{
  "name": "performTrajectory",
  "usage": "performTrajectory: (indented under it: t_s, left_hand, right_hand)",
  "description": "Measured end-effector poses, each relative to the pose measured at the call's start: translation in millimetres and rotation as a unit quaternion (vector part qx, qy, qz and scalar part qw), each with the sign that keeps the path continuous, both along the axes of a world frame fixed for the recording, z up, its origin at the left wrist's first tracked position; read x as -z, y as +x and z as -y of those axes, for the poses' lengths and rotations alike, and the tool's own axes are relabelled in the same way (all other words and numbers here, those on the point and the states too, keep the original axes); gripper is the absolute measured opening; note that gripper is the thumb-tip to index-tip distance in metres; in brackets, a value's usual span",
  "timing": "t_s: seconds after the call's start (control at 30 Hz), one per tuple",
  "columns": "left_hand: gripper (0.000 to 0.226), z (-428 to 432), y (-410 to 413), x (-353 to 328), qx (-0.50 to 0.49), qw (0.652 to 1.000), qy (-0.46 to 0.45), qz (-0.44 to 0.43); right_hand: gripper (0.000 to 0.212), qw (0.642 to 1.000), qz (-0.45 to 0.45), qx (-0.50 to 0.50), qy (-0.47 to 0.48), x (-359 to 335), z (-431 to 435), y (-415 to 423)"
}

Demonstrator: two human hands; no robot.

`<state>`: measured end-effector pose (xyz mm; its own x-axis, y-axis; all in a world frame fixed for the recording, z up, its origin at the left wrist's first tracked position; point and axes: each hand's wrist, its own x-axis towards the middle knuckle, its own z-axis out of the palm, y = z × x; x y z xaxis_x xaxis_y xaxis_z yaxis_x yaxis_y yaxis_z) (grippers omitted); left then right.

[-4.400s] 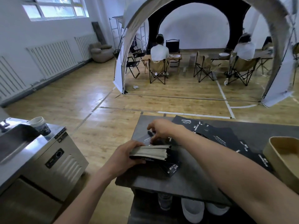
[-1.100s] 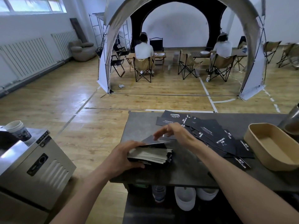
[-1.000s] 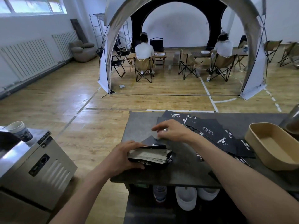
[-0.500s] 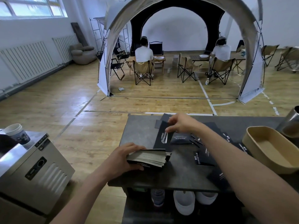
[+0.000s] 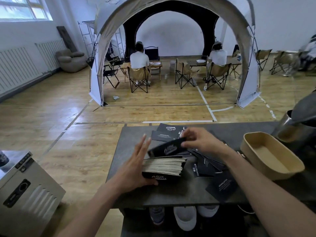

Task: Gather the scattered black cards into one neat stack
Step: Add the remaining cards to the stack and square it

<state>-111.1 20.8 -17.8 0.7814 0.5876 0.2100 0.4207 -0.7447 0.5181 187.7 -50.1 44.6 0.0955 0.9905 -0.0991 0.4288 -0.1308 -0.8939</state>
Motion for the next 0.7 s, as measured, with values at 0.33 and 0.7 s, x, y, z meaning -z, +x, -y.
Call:
performTrajectory:
  t_s: [0.33, 0.7]
  left_hand:
    - [0.073, -6.1, -0.5, 3.4, 0.023, 0.997, 0.043, -0.06]
    - [0.059, -8.7, -9.5, 2.0, 0.019, 0.998, 0.035, -0.039]
  right_hand:
    - [0.04, 0.947, 0.316, -0.032, -0.047, -0.3, -34.2, -40.1]
    - [0.067, 0.866, 0.46, -0.064, -0.185, 6.3, -47.2, -61.0]
